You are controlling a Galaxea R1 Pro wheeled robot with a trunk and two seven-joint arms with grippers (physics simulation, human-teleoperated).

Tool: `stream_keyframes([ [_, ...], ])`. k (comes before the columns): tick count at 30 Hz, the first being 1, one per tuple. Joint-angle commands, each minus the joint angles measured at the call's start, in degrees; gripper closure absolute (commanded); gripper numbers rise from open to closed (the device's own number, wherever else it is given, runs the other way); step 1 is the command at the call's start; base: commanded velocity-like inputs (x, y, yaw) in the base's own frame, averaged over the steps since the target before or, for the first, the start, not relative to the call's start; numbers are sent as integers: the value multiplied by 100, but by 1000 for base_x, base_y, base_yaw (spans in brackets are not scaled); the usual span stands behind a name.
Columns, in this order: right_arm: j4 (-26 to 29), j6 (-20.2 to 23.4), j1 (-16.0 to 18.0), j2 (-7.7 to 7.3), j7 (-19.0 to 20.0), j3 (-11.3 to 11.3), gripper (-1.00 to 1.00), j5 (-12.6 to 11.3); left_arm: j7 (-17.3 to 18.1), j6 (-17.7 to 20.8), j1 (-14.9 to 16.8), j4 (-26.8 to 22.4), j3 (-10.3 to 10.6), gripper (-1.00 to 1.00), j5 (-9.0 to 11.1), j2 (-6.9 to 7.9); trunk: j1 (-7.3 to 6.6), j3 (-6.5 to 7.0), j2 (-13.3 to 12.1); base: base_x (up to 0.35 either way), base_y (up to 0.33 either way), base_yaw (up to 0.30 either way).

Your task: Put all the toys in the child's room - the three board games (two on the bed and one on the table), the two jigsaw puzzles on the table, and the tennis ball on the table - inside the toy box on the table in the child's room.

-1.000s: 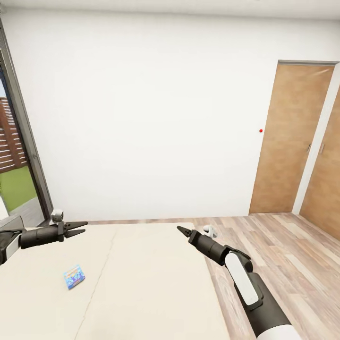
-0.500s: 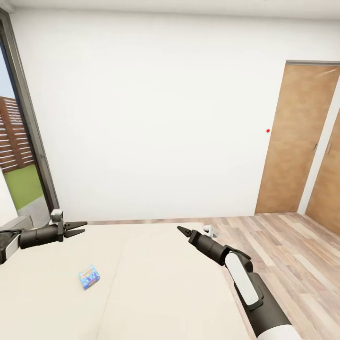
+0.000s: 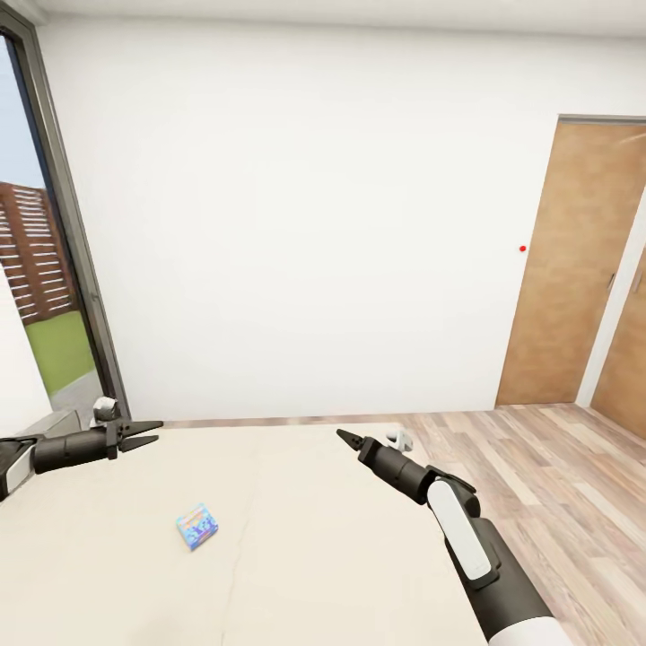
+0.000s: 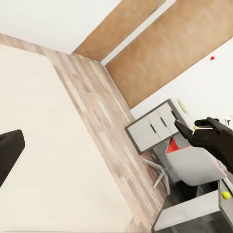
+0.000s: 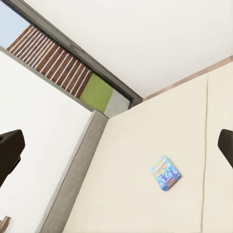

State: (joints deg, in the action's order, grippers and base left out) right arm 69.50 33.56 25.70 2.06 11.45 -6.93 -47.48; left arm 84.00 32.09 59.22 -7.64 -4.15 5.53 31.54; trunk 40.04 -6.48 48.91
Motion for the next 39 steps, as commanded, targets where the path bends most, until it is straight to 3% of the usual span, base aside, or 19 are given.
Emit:
stream_keyframes([
  [1,2,28,5,4,7,7,-100,-7,20,60,2,-1,-33,-100,-27,1,1,-10,8,0,285,0],
  [15,2,28,5,5,7,7,-100,-7,20,60,2,-1,-33,-100,-26,1,1,-10,8,0,251,4],
  [39,-46,21,5,5,8,5,-100,9,11,56,2,-1,-24,-100,-26,1,1,-10,8,0,-36,66],
])
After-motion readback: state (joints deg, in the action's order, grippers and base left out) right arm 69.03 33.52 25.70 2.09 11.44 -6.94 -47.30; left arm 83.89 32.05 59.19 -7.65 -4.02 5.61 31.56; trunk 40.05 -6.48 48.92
